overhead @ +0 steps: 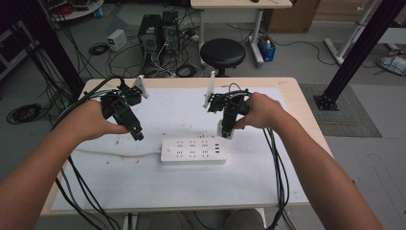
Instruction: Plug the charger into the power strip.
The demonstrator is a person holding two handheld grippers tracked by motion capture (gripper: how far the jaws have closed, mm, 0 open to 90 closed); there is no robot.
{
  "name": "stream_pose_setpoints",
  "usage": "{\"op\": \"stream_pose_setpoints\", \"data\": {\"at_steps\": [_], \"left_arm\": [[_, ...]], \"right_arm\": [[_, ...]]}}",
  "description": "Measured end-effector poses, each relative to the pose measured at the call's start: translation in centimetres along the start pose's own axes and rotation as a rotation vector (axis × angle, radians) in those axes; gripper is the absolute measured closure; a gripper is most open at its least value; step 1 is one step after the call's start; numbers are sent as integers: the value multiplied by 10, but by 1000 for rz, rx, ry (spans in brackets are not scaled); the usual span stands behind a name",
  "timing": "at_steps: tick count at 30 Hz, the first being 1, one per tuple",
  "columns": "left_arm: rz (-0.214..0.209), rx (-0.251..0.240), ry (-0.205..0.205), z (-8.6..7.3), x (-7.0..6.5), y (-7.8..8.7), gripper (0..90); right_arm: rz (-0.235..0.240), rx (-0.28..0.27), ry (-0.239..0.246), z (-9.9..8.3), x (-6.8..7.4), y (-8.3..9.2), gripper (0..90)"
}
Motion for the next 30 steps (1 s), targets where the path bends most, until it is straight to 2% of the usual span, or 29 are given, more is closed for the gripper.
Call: {"op": "stream_pose_setpoints", "data": {"at_steps": [1, 2, 4, 5, 7, 8, 10, 11, 13, 17, 21, 22, 25, 28, 29, 30], "left_arm": [[-1, -6, 6, 0, -1, 0, 224], [-1, -7, -2, 0, 0, 1, 225], [-5, -13, 1, 0, 0, 1, 224], [-3, -12, -1, 0, 0, 1, 225], [-2, -6, -14, 0, 1, 1, 224], [-3, -9, -2, -1, 0, 0, 225], [-3, -3, -12, -1, 1, 0, 225], [-5, -10, 3, -1, 1, 0, 225], [-8, -13, 0, -2, 2, 0, 225], [-7, -18, 8, -2, 2, 0, 225], [-9, -13, -1, -4, 3, -1, 225], [-9, -19, 3, -4, 3, -2, 225], [-9, -10, -7, -5, 5, -5, 225], [-11, -9, 1, -6, 5, -7, 225], [-12, -11, 2, -6, 5, -7, 225], [-13, -14, 2, -6, 5, -8, 225]], "right_arm": [[4, 10, 26, 5, -1, -4, 620], [-1, 16, 25, 9, 0, -8, 620], [5, 11, 72, 17, -1, -16, 620], [10, 18, 75, 20, 1, -19, 620], [6, 38, 117, 26, 1, -26, 620], [-3, 44, 126, 29, 2, -30, 620], [-10, 63, 165, 33, 1, -38, 621], [-18, 67, 176, 35, 1, -41, 621], [-10, 74, 241, 37, 0, -48, 622], [-6, 71, 268, 45, -4, -59, 622], [6, 102, 293, 51, -9, -71, 622], [-6, 95, 304, 52, -10, -73, 622], [12, 80, 317, 55, -10, -76, 622], [20, 83, 316, 56, -14, -77, 622], [18, 90, 294, 55, -15, -77, 622], [18, 86, 305, 54, -17, -77, 622]]}}
Point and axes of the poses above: each handheld gripper's, and its own axes: y roughly backward along the jaws, z roughly out of its top, x roughly to its left, the point moved 1 cm from there along -y, roughly forward along the jaws, and after that the axes turned 13 degrees about z, right-handed, at the moved point
